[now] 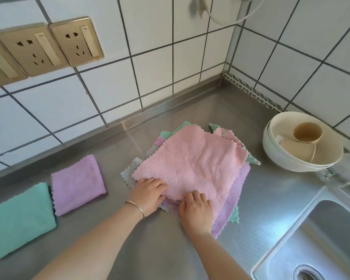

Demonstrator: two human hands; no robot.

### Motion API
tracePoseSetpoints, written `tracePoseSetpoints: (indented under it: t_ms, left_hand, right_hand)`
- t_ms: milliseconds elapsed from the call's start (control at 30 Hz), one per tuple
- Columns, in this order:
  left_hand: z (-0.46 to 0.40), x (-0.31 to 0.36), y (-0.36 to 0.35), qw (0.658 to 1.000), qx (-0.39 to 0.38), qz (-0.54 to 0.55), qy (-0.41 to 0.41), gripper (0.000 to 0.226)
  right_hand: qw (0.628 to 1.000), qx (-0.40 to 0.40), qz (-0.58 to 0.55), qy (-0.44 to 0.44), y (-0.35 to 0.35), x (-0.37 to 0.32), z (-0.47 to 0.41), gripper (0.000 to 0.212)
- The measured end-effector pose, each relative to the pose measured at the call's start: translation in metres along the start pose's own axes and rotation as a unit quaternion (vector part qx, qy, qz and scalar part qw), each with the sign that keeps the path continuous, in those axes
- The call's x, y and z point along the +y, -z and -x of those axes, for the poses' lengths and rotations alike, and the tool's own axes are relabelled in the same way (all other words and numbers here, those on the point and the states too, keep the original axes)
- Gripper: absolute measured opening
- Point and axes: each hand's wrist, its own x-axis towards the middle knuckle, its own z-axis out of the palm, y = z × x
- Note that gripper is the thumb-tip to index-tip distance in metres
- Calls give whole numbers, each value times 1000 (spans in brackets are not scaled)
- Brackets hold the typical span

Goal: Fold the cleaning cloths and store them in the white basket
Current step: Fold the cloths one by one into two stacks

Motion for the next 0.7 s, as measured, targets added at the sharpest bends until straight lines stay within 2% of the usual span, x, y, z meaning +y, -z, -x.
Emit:
tracePoseSetpoints:
  t_ms: [67, 133, 200, 367, 467, 533, 600, 667, 700]
  left_hand:
    - [-3, 1, 2, 1000, 11, -12, 1, 13]
    - [-8, 1, 2, 999, 23, -17, 16, 22]
    - [-13, -1, 10, 997, 37, -7, 60, 15]
    - [-19, -17, 41, 982, 80, 78, 152, 22]
    - [-10, -20, 78, 970, 140, 109, 168, 23]
    - [5, -24, 107, 964, 179, 100, 172, 25]
    - [28, -28, 136, 957, 190, 97, 196, 37]
    - [56, -32, 162, 944, 192, 132, 233, 33]
    - [72, -32, 176, 933, 192, 175, 248, 28]
  right_hand:
    - [1000, 2, -17, 0, 6, 1, -5, 21]
    - [999, 1, -37, 10, 17, 2, -11, 23]
    - [998, 1, -52, 33, 32, 5, -17, 22]
    - [989, -99, -63, 95, 87, 16, -38, 17]
    - [990, -50, -20, 128, 128, 23, -48, 20]
    - [989, -22, -74, 123, 154, 21, -53, 20]
    - [982, -24, -165, 85, 180, 10, -52, 13]
    - [967, -46, -244, 50, 200, -1, -50, 4]
    - [951, -63, -300, 41, 208, -7, -47, 7]
